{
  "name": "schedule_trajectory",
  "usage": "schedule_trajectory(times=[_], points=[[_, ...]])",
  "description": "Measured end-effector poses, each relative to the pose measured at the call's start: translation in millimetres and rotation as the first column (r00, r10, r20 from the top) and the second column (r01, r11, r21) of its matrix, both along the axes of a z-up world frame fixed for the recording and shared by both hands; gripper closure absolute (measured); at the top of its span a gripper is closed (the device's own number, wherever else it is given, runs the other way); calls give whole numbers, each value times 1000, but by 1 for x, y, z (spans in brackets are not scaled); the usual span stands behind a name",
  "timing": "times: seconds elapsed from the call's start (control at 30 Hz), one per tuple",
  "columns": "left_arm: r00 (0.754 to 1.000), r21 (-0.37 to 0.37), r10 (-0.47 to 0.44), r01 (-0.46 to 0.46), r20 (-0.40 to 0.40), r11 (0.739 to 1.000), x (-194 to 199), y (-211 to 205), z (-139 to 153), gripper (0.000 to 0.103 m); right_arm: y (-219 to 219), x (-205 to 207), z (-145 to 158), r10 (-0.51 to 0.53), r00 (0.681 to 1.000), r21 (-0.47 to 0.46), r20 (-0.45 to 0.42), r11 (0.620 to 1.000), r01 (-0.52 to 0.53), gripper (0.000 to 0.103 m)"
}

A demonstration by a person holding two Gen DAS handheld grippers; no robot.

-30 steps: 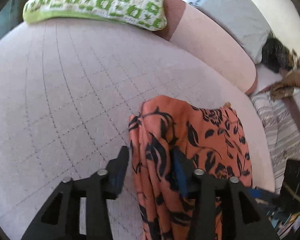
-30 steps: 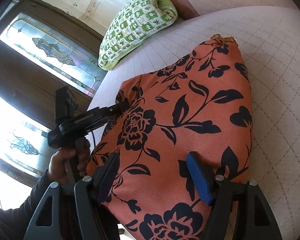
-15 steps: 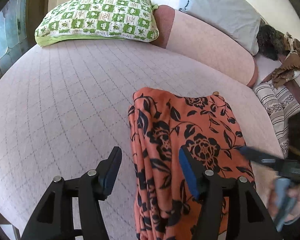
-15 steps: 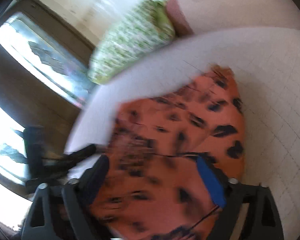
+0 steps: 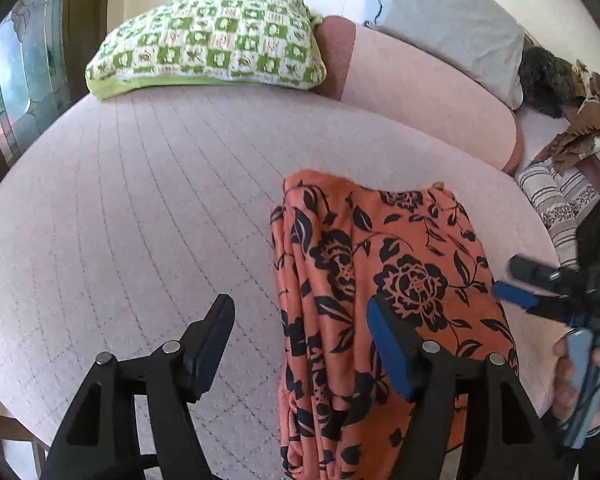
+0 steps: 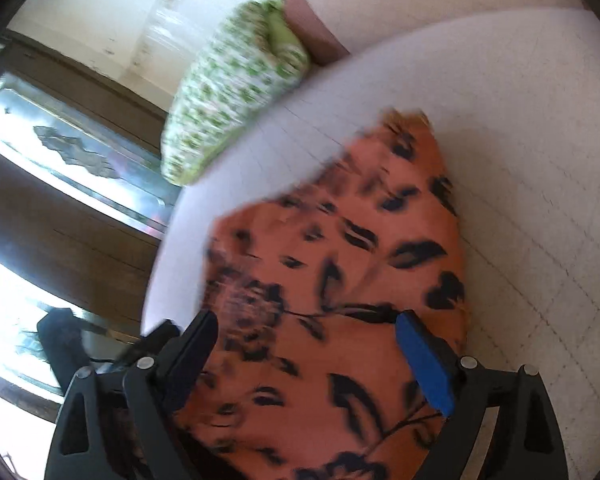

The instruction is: Fold small clothes

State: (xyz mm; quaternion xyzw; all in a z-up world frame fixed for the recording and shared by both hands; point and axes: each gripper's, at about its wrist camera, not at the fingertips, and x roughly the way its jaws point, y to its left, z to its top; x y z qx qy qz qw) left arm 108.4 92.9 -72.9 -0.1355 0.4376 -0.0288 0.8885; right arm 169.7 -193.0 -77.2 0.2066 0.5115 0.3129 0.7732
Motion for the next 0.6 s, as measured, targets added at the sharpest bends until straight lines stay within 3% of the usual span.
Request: schedule_trajectory(times=[0.1,0.23,0.27,0.33,0.37,0.47,0.6], points=[[1000,-37,12,-12,9,999,-2,4,1,33,-3,0,18,-11,996,-2,89,1000,11,11],[1000,-68,8,-9,-10,998,-1,0,-7,31,1,19,-13,7,1000,34,-7,999,-7,11],[1000,-52,0,-1,-30,999,-1,-4,-13,31,2,24,-25,9,999,21,-37,1000,-9,11],[988,53,-28,36,-151,998,3,-18,-39,31,0,25,-34,-12,999,29,-51,999,14,11],[986,45,-23,31,-165,999,1,-17,-47,31,1,25,-28,-9,999,37,-48,999,11,11],[990,-28,30,-34,-136,999,-9,-8,-35,32,8,32,-7,24,1000,36,2,999,-24,11],[999,8,7,-6,-39,1000,-33,-14,-11,32,5,64,-8,-5,1000,33,6,999,4,11]])
